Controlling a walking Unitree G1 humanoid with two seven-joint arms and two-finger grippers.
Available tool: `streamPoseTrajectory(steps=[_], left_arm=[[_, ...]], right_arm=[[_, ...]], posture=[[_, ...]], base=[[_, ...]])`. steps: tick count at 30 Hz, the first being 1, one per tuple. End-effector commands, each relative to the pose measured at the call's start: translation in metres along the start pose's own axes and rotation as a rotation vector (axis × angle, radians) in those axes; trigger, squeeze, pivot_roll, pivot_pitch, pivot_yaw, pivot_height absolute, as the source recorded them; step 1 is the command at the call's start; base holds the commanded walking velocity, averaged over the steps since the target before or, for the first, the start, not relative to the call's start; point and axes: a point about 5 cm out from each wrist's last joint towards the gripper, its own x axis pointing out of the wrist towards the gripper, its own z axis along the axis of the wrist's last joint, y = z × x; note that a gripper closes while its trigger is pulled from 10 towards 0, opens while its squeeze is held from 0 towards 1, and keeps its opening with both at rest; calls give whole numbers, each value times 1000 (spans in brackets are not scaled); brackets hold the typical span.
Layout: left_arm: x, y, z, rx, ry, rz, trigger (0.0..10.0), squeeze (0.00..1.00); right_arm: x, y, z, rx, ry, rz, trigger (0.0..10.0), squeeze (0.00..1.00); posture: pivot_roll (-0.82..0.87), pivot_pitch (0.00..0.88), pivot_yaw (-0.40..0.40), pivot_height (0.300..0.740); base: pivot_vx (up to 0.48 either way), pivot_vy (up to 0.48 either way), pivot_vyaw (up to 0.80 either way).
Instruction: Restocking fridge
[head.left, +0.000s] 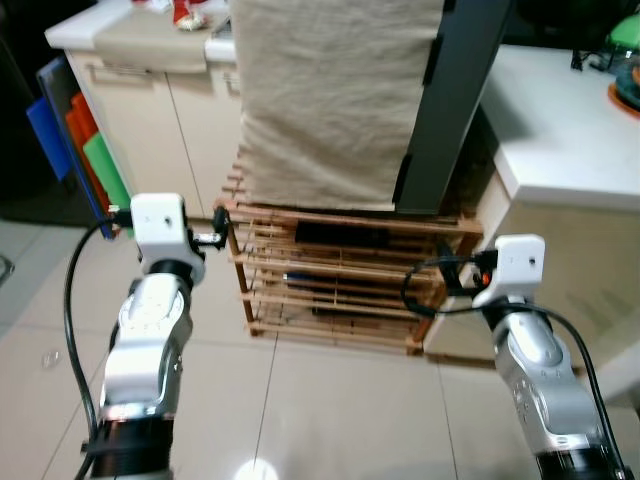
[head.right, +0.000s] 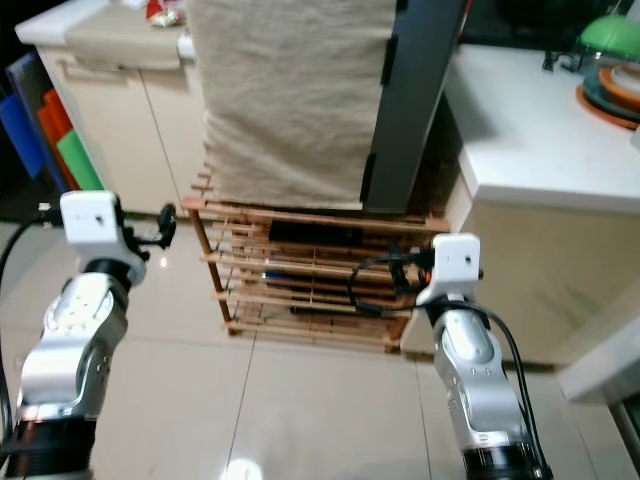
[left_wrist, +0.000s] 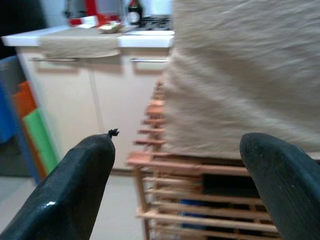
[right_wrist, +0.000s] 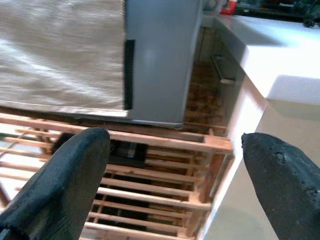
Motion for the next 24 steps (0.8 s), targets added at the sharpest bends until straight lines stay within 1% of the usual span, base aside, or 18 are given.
streamPoseTrajectory(steps=[1, 4, 6, 7, 12, 16, 24], left_arm=[[0, 6, -3, 10, 24, 14, 10000, 0], [2, 6, -2, 11, 20, 19, 10000, 0], [4, 6, -1, -5, 7, 9, 10000, 0], [4, 6, 1, 8, -1, 2, 10000, 0], [7, 8, -1, -2, 15, 3, 10000, 0], [11, 9, -2, 0, 26, 7, 10000, 0], [13, 10, -1, -5, 17, -1, 10000, 0]], right_arm=[[3, 6, 9, 4, -37, 32, 10000, 78], [3, 8, 6, 5, -30, 42, 10000, 59], [3, 7, 4, 23, -29, 22, 10000, 55], [4, 7, 4, 32, -31, 16, 10000, 59], [6, 9, 3, 21, -26, 17, 10000, 78], [6, 9, 3, 31, -31, 11, 10000, 86], [4, 5, 0, 32, -29, -9, 10000, 94]], posture=[[-33, 0, 7, 740], [-31, 0, 9, 740], [-31, 0, 12, 740], [-31, 0, 14, 740], [-32, 0, 21, 740], [-35, 0, 25, 740], [-34, 0, 30, 740]], base=[[424, 0, 0], [428, 0, 0], [292, 379, 0], [0, 461, 0], [0, 480, 0], [0, 480, -741], [0, 480, -739]])
